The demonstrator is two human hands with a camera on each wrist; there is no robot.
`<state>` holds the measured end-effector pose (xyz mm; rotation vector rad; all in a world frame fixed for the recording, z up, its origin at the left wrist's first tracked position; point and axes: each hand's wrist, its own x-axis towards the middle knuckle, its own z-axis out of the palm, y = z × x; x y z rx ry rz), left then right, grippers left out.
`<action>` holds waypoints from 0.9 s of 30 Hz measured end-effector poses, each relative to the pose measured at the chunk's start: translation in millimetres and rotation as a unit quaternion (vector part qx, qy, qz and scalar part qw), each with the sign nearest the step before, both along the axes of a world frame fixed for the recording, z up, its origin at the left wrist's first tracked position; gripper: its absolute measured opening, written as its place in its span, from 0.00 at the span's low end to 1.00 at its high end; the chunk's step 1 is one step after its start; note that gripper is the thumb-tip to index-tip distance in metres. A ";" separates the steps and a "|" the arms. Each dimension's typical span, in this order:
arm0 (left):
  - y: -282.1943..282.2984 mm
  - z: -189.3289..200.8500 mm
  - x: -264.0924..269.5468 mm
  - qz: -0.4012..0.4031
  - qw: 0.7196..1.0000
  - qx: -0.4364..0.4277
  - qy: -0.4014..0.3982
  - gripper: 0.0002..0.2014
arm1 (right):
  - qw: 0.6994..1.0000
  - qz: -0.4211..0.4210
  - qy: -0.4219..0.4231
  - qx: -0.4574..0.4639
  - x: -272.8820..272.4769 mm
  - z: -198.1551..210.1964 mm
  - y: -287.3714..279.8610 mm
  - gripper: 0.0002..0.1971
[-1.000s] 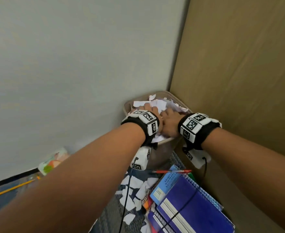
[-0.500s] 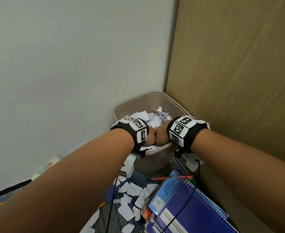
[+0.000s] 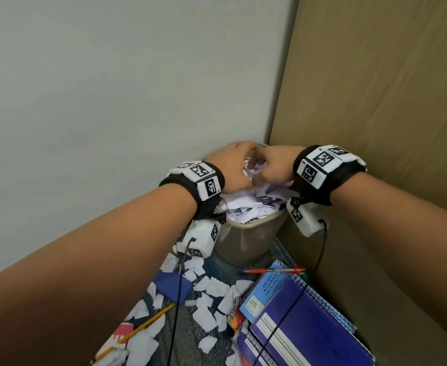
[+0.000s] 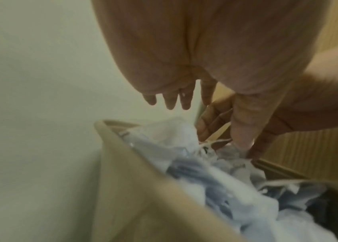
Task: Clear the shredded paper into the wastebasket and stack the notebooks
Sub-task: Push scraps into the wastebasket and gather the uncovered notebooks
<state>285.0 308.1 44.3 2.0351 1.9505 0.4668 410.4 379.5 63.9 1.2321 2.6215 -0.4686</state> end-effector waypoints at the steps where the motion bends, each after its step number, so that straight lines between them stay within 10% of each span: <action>1: -0.4 3.9 -5.8 0.008 1.000 0.009 -0.013 0.45 | 1.000 -0.010 0.022 0.005 1.3 9.5 0.5 0.21; 9: -42.8 41.4 -26.3 0.048 0.986 0.156 -0.033 0.15 | 0.972 -0.047 0.130 0.190 -18.6 51.2 -31.5 0.16; 15: -125.9 4.2 -74.5 0.153 0.959 0.230 -0.065 0.06 | 0.979 0.040 0.164 0.118 -71.2 35.0 -114.2 0.15; 21: -229.3 -100.8 -133.4 0.206 0.974 -0.081 0.036 0.08 | 0.987 0.162 -0.011 -0.011 -104.6 -45.9 -188.0 0.13; 27: -323.2 -169.3 -165.7 0.194 0.891 -0.388 0.131 0.19 | 0.957 0.211 -0.196 -0.039 -116.5 -132.2 -216.4 0.15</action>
